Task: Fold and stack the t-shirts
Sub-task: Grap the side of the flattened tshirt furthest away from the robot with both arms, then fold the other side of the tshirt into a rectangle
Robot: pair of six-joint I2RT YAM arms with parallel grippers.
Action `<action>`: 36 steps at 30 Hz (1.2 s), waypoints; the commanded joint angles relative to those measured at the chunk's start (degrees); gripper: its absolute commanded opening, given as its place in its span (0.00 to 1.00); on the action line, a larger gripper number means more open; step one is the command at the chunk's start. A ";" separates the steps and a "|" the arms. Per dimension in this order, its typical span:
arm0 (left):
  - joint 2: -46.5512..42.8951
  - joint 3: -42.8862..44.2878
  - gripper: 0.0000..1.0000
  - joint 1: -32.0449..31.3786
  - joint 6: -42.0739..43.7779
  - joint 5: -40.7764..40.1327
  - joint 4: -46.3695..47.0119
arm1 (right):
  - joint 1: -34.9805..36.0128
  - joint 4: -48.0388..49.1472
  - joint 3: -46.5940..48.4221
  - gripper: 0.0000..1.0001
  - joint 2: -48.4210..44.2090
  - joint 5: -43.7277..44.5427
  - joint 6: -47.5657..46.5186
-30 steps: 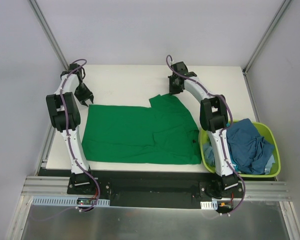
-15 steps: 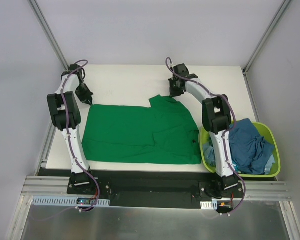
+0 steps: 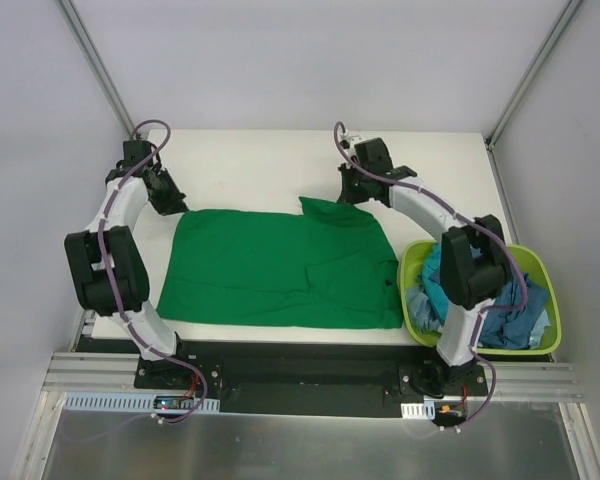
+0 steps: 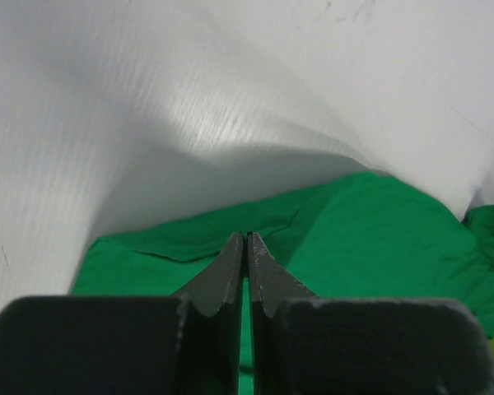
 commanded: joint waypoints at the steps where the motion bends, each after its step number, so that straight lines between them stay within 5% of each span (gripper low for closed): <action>1: -9.18 -9.85 0.00 -0.44 -1.34 1.13 6.10 | 1.35 3.71 -9.62 0.00 -11.24 -1.30 -0.40; 17: -30.20 -29.20 0.00 0.26 -6.00 -10.11 11.65 | 4.61 -5.33 -34.69 0.00 -43.95 0.03 0.03; 36: -34.60 -35.79 0.00 1.93 -6.61 -15.12 12.79 | 5.13 -10.87 -44.18 0.01 -53.27 -4.63 4.16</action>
